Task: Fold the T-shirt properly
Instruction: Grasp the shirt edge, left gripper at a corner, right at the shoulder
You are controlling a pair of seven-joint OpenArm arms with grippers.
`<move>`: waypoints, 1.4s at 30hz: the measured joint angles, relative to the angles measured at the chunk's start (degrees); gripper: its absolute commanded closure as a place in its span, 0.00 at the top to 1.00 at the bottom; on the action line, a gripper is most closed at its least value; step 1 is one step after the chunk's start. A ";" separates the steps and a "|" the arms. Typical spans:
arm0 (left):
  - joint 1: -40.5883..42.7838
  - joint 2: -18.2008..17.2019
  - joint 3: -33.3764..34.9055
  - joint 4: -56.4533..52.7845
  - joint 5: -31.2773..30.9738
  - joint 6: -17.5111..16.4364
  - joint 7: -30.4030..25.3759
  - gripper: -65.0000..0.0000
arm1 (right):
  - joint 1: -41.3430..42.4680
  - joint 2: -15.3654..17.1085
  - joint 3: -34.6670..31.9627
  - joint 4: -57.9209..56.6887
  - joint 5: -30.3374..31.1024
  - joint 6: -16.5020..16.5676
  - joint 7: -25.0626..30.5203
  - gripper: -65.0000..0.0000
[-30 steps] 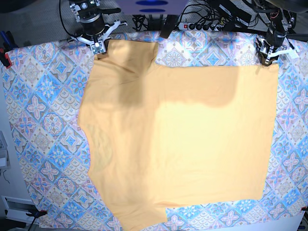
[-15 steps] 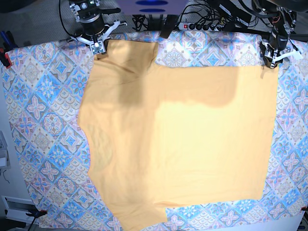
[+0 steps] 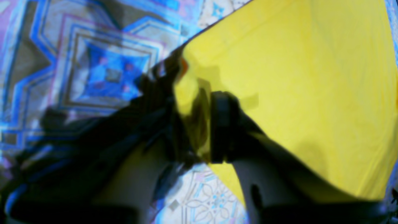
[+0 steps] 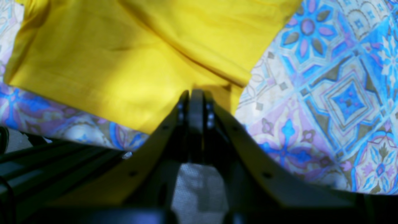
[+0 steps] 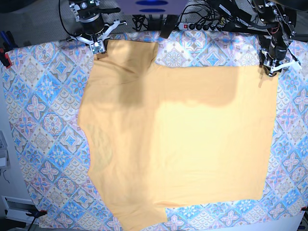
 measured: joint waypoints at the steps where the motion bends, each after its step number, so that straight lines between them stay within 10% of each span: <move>1: 0.11 0.11 0.00 0.00 -0.07 -0.04 0.94 0.07 | -0.02 -0.02 0.00 0.00 0.00 0.02 0.00 0.00; 28: 2.82 1.86 -0.11 0.55 -1.46 -4.39 4.11 0.00 | 1.01 -1.49 4.17 -6.47 0.15 -1.68 -2.21 0.24; 42: 2.93 1.68 -0.04 0.55 -1.44 -4.59 4.22 0.00 | 5.90 -1.29 4.02 -10.67 11.65 -1.75 -0.52 0.24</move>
